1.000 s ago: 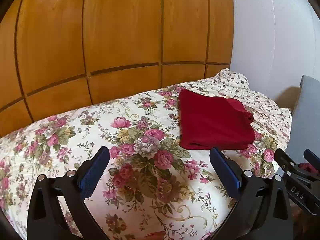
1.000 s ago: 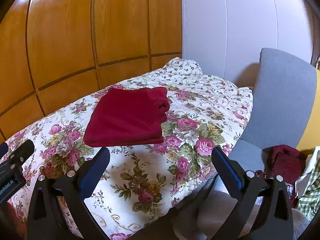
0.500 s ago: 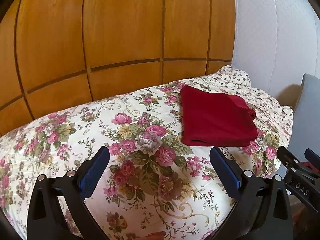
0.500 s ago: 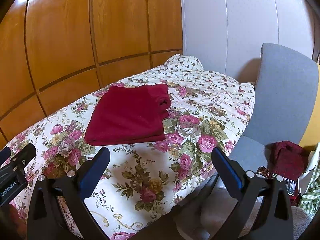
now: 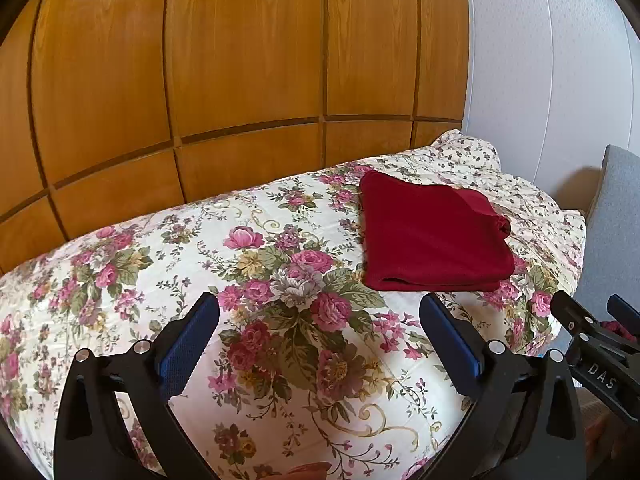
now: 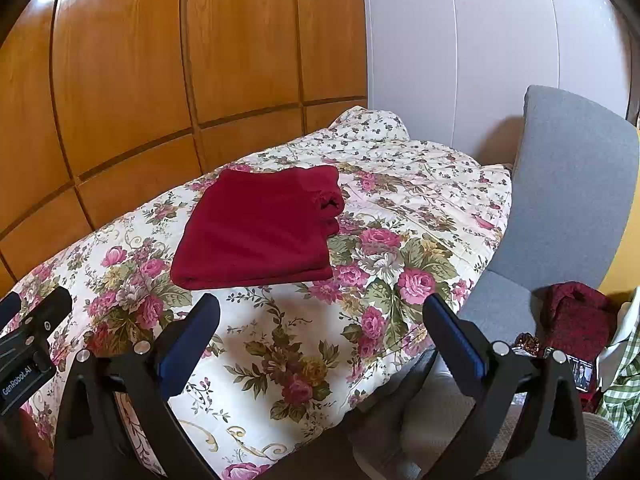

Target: Fold small clothes

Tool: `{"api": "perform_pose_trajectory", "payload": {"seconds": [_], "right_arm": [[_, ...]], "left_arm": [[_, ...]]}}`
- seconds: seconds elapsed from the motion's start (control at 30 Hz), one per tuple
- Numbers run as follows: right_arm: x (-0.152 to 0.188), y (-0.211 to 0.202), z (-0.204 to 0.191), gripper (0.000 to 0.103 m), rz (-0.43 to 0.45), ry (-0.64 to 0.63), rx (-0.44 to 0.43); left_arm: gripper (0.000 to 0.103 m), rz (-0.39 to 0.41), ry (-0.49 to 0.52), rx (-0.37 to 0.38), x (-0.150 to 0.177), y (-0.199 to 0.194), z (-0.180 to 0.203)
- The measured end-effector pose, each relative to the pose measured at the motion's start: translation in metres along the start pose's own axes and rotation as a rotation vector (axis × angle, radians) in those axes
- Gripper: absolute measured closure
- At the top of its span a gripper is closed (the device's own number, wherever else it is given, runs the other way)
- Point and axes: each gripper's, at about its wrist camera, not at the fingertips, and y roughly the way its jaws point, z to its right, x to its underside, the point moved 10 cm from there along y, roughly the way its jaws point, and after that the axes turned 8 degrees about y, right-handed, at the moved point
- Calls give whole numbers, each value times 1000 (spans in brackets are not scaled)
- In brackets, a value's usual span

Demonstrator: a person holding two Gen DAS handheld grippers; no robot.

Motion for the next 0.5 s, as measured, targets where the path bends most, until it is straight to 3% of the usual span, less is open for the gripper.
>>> {"api": "perform_pose_trajectory", "payload": {"seconds": [0.5], "right_arm": [[1,2,1,2,-8,-4,-7]], "left_arm": [[4,-1,1,-3,1,0,0]]}}
